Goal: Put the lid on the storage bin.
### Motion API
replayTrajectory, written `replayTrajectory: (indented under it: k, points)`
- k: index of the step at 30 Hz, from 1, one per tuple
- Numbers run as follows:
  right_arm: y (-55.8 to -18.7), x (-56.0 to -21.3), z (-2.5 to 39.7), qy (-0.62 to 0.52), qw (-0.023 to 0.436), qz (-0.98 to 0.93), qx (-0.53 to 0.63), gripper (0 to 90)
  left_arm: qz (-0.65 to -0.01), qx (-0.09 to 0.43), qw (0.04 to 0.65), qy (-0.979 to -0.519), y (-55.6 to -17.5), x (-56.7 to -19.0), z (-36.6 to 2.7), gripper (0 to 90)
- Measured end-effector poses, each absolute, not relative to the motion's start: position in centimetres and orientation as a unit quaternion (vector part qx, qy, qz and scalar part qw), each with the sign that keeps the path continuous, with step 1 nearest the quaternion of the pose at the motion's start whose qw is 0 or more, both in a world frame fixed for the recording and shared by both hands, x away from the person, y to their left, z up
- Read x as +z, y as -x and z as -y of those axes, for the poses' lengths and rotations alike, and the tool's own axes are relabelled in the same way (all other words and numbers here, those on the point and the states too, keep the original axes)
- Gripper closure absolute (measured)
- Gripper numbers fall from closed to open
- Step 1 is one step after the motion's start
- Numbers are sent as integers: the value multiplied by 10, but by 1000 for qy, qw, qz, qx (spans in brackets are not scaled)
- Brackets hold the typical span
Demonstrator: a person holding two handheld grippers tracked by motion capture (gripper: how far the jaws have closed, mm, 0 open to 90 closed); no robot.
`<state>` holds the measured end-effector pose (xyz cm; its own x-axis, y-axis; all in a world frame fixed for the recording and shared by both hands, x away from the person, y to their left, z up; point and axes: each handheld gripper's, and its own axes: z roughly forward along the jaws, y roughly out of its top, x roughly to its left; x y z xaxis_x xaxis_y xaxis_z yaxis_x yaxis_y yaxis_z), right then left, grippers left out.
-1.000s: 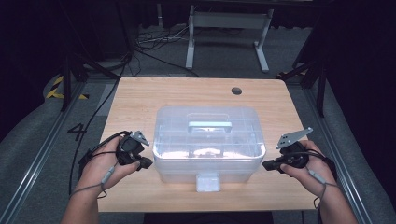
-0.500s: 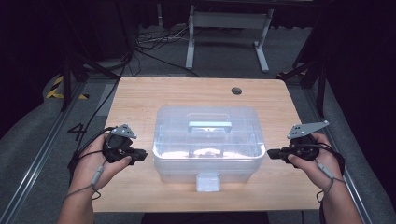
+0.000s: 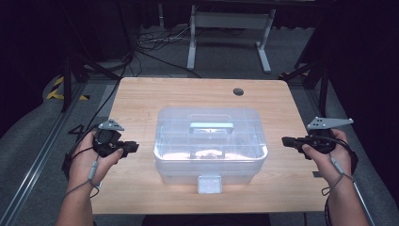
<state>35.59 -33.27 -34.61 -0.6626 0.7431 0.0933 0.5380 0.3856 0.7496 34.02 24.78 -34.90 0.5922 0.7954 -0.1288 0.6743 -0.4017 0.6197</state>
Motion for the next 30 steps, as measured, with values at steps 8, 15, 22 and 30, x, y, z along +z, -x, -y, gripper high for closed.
replayTrajectory:
  k: [8, 15, 22, 30]
  points:
    - [-372, -365, 351, -406, 138, -816, 388, 896, -452, 100, 315, -829, -353, -367, -263, 777]
    - [-385, -385, 360, -404, 129, -820, 385, 885, -453, 97, 312, -830, -362, -383, -270, 777]
    - [-398, -408, 366, -400, 124, -827, 375, 878, -454, 100, 319, -826, -367, -398, -274, 780]
    - [-407, -429, 366, -402, 115, -826, 378, 876, -465, 85, 300, -829, -376, -419, -275, 778]
